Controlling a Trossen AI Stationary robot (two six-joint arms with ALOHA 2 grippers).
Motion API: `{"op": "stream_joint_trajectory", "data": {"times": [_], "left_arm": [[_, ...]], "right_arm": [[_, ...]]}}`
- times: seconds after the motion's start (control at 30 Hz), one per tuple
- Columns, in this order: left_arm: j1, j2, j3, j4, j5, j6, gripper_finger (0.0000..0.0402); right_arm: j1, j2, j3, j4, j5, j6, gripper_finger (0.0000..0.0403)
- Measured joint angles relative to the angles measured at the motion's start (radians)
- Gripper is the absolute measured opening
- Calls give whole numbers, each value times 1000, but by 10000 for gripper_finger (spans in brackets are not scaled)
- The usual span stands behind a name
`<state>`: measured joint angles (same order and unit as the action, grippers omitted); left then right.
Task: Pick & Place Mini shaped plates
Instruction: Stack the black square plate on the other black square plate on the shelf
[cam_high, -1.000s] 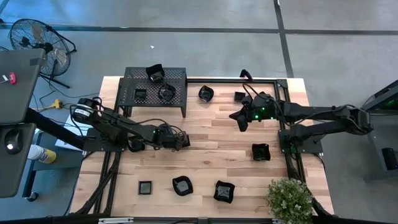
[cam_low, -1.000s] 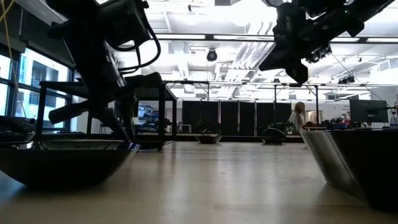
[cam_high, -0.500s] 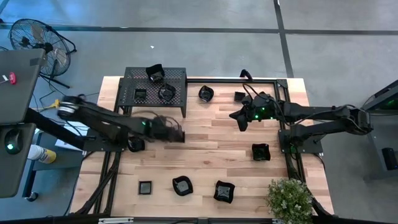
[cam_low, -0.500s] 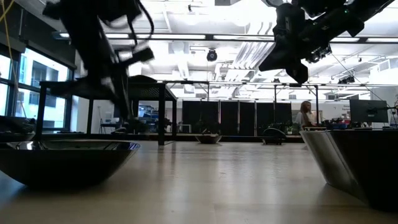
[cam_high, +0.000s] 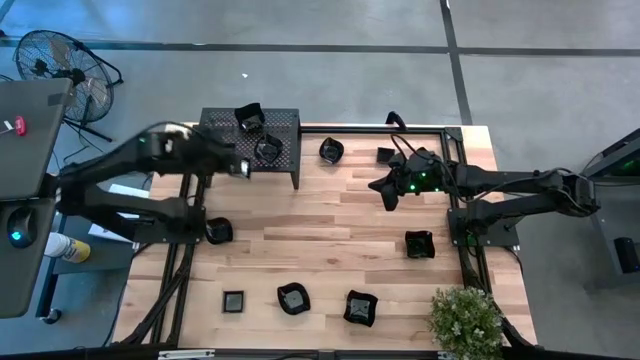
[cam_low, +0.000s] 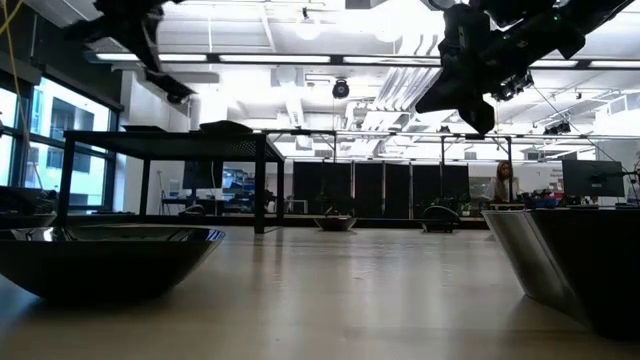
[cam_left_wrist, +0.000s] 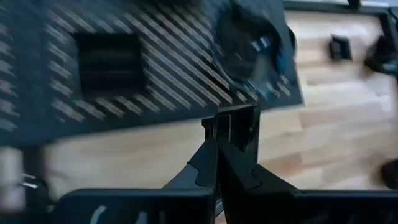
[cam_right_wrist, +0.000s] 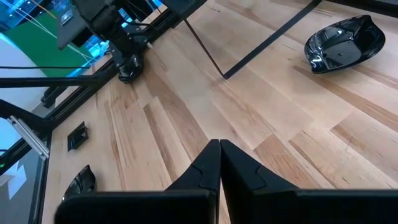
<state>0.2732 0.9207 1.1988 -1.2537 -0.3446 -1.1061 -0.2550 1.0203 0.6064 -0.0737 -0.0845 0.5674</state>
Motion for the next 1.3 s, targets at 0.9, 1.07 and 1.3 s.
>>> {"op": "stream_joint_trajectory", "data": {"times": [0.9,1.07,1.3], "left_arm": [[973,-60,-169,191,625,701,0],[1019,-54,-169,162,670,746,0],[1023,-13,-196,153,700,769,0]], "right_arm": [[1,0,0,64,-1,-19,4],[0,0,0,64,0,-26,2],[0,0,0,65,1,-27,6]]}}
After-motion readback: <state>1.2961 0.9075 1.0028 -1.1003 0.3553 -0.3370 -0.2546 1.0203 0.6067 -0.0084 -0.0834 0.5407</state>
